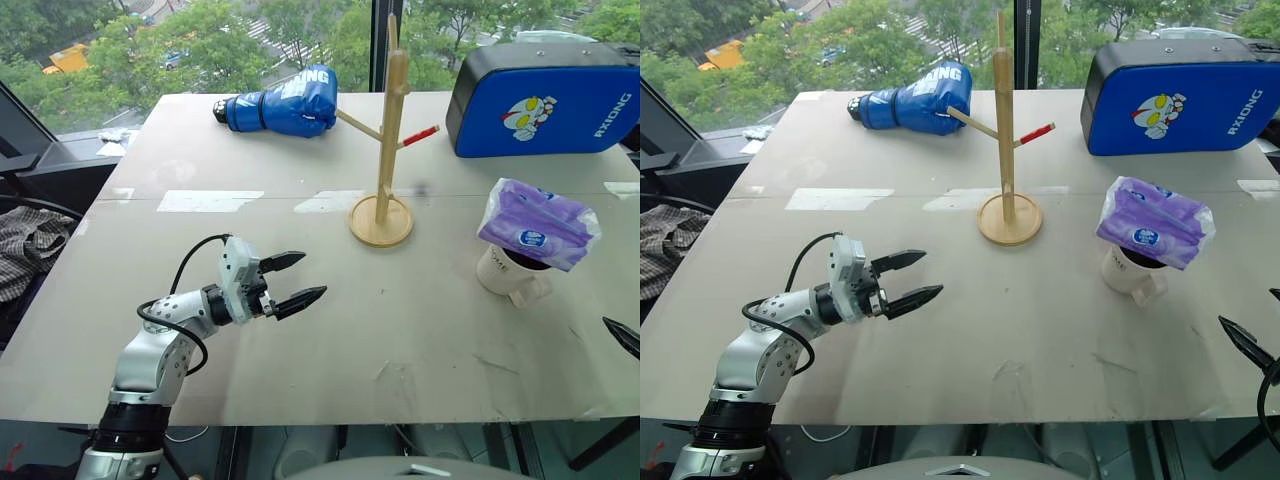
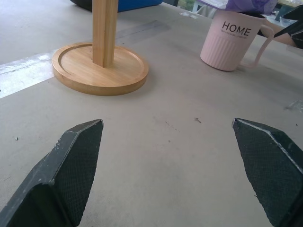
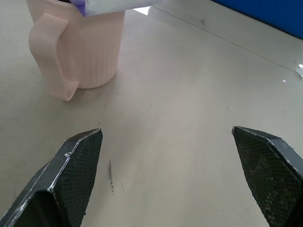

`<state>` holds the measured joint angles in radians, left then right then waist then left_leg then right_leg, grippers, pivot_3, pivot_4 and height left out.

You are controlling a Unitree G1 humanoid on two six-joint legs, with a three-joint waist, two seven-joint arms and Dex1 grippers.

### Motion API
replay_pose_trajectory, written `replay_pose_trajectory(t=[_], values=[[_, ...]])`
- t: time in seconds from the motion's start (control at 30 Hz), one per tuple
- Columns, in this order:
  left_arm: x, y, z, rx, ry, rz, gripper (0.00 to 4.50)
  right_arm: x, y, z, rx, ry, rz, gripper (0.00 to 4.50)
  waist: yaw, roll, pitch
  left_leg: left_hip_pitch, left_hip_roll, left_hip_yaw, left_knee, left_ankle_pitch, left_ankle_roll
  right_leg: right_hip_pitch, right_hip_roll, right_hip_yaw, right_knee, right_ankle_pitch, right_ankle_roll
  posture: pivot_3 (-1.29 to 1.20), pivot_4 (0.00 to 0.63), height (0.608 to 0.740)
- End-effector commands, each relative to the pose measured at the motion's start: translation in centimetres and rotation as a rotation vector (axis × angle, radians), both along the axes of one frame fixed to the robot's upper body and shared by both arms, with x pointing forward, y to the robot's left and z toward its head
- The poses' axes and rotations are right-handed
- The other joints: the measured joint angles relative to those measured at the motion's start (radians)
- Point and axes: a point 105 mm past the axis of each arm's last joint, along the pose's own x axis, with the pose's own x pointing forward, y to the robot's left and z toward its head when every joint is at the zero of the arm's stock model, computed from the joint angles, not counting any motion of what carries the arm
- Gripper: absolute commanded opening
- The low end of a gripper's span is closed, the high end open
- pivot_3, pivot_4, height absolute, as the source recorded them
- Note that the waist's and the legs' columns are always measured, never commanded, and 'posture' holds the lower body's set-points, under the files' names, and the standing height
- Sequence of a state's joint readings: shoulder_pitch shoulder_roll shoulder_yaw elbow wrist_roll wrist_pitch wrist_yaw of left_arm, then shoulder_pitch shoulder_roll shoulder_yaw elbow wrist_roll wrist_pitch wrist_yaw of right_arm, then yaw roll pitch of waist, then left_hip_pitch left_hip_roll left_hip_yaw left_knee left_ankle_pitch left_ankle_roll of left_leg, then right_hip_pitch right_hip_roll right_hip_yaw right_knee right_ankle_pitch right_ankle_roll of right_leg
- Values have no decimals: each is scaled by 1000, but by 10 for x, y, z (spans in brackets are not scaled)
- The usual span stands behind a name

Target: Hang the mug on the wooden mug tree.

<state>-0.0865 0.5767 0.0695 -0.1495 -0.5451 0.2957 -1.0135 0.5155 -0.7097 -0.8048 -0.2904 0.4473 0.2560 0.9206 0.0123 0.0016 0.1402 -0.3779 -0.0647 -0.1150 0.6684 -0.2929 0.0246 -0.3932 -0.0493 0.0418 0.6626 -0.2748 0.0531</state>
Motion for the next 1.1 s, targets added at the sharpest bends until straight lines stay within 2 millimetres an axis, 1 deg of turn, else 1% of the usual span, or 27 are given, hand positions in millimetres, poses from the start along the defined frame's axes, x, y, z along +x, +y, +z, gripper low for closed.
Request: replay_pose_trajectory(t=[0.03, 0.1, 0.13, 0.3, 0.47, 0.57, 0.7, 0.83, 0.97, 1.1], values=[[0, -15, 25, -59, -64, -41, 4500, 5, 10, 20, -26, -70, 40, 4427, 0, 0, 0, 0, 0, 0, 0, 0, 0, 0, 0, 0, 0, 0, 0, 0, 150, 740], [1, -32, 35, -111, -71, -74, 4500, 11, 26, 29, -21, -118, 78, 4427, 3, 0, 0, -1, 0, 0, 0, 0, 0, 0, 0, 0, 0, 0, 0, 0, 150, 740], [1, -37, 37, -122, -70, -78, 4500, 12, 30, 31, -20, -129, 83, 4427, 3, 0, 0, -1, 0, 0, 0, 0, 0, 0, -1, 0, 0, 0, 0, 0, 150, 740], [-2, -42, 47, -124, -87, -127, 4500, 11, 41, 47, -60, -162, 101, 4427, -1, 0, 0, 0, 0, 0, 0, 0, 0, 0, 0, 0, 0, 0, 0, 0, 150, 740], [-8, -47, 54, -113, -123, -214, 4500, 14, 46, 65, -216, -150, 111, 4427, 1, 0, 0, -1, 0, 0, 0, 0, 0, -1, 0, 0, 0, 0, 0, 0, 150, 740], [-14, -49, 57, -114, -145, -268, 4500, 15, 58, 79, -263, -137, 155, 4427, 1, -1, 0, -1, 0, 0, 1, 0, 0, 0, 0, 0, 0, 0, 0, 0, 150, 740], [-18, -52, 57, -116, -156, -304, 4500, 20, 67, 91, -358, -120, 157, 4427, 1, -1, 0, -1, 0, 0, 1, 0, 0, 0, 1, -1, 0, 0, 0, 0, 150, 740], [-19, -56, 57, -103, -178, -330, 4500, 27, 85, 104, -355, -137, 218, 4427, 1, -2, 1, -1, 0, 0, 1, 0, 0, 0, 1, -1, 0, 0, 0, 0, 150, 740], [-20, -58, 62, -114, -192, -336, 4500, 34, 92, 107, -363, -137, 246, 4427, 2, -3, 2, -1, 0, 0, 1, 0, 0, 0, 1, -1, 0, 0, 0, 0, 150, 740], [-21, -57, 63, -117, -196, -328, 4500, 41, 95, 109, -376, -143, 255, 4427, 1, -3, 2, -2, 0, 0, 1, 0, 0, -1, 0, -1, 0, 0, 0, 0, 150, 740]])
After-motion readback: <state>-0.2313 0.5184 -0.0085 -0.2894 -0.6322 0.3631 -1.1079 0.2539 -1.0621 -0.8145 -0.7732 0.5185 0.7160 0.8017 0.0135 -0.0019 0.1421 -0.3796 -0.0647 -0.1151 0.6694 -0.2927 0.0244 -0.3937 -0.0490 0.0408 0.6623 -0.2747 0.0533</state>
